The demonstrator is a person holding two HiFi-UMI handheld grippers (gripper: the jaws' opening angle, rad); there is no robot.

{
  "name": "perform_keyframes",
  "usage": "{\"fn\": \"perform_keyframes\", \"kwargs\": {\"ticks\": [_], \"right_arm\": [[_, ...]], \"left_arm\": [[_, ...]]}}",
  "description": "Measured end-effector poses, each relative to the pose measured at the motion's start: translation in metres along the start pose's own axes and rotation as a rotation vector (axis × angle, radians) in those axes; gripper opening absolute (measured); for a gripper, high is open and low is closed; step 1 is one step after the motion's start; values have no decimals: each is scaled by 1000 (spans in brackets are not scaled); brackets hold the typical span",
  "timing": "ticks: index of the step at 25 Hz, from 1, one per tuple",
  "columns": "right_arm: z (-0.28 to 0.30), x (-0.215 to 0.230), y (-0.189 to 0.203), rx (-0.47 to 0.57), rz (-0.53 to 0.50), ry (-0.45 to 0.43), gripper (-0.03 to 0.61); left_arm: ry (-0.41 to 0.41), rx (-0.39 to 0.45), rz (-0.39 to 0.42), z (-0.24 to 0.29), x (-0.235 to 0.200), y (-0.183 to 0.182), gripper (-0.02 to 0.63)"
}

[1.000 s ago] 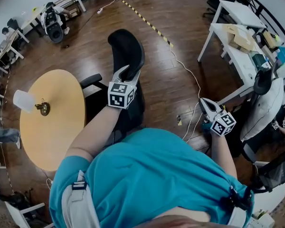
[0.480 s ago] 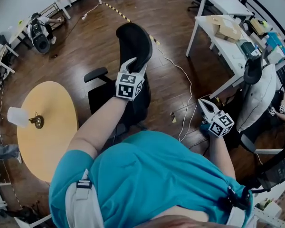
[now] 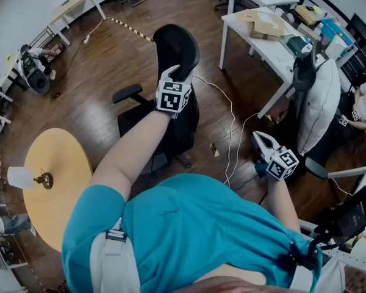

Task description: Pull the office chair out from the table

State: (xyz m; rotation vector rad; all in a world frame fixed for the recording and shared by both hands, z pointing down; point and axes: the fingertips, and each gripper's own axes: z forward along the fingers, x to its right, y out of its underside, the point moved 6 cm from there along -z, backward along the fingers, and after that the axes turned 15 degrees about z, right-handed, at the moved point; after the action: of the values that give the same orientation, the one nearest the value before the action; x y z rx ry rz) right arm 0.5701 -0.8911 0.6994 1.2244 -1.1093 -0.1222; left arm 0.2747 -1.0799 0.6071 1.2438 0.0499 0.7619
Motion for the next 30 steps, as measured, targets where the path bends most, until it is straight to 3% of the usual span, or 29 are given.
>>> {"fn": "perform_keyframes", "kwargs": {"ticks": [7,13,17,20,24,30], "right_arm": [[-37,20,2,50,15,63,-2],[-65,29,2,82,10,112,-2],[-84,31,-1,96,15,149,-2],[-96,37,1,102,12,170,-2],[-106,51,11,108,11,194,-2],[-96,47,8,100,9,160,-2]], "left_arm": [[59,-25,34,67,32,-30,137],[127,-73,122,125,66,-58,138],[172,-98,143,158,89,-81,165],[195,-88,139,181,102,-90,222],[249,-30,116,189,120,-92,276],[325,39,88,150,136,-74,269]]}}
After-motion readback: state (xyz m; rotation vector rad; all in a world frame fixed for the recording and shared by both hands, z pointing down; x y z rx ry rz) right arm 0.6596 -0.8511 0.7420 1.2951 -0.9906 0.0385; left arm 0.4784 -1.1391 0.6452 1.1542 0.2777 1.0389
